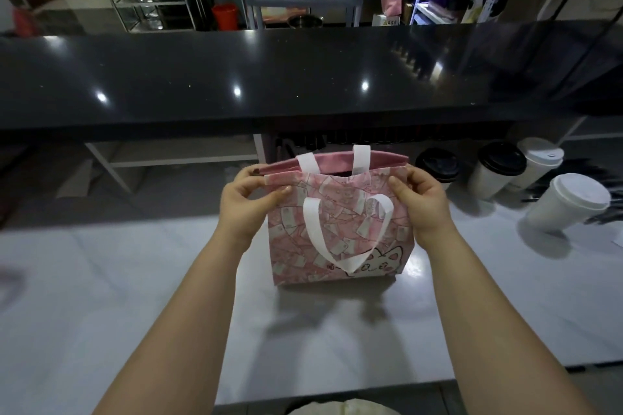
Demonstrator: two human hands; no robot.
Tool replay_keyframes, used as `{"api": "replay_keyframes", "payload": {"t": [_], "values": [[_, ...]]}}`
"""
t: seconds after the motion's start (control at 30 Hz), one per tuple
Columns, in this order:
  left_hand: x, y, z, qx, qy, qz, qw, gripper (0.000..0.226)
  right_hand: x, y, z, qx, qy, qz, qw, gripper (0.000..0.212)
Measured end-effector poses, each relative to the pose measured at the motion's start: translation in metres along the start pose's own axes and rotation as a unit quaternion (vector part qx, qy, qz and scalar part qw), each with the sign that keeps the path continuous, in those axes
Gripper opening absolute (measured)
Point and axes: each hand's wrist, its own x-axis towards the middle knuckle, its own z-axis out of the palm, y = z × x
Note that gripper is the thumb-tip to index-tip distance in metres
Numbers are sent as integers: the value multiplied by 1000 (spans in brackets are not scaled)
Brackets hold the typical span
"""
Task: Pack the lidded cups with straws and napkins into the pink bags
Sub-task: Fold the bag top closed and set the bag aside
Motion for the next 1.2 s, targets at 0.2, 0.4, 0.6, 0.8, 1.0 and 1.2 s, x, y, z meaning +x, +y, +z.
{"api": "replay_keyframes", "payload": {"t": [0.2,0.4,0.6,0.8,1.0,1.2], "values": [[-7,-6,1,-33,73,32,996,24,-3,5,-3,11,96,-30,995,17],[-10,-3,-7,-34,72,31,996,26,-9,-4,-8,-46,6,-31,998,25],[-16,-1,-4,-45,77,71,993,21,10,-55,0,-255,-41,-176,950,34],[-24,1,-2,-52,82,70,993,22,31,-89,35,-592,-225,-144,760,41],[-30,6,3,-33,100,69,992,22,35,-79,48,-723,-244,-201,615,55],[-34,9,3,-29,99,73,992,20,30,-77,28,-599,-170,-277,732,28]]}}
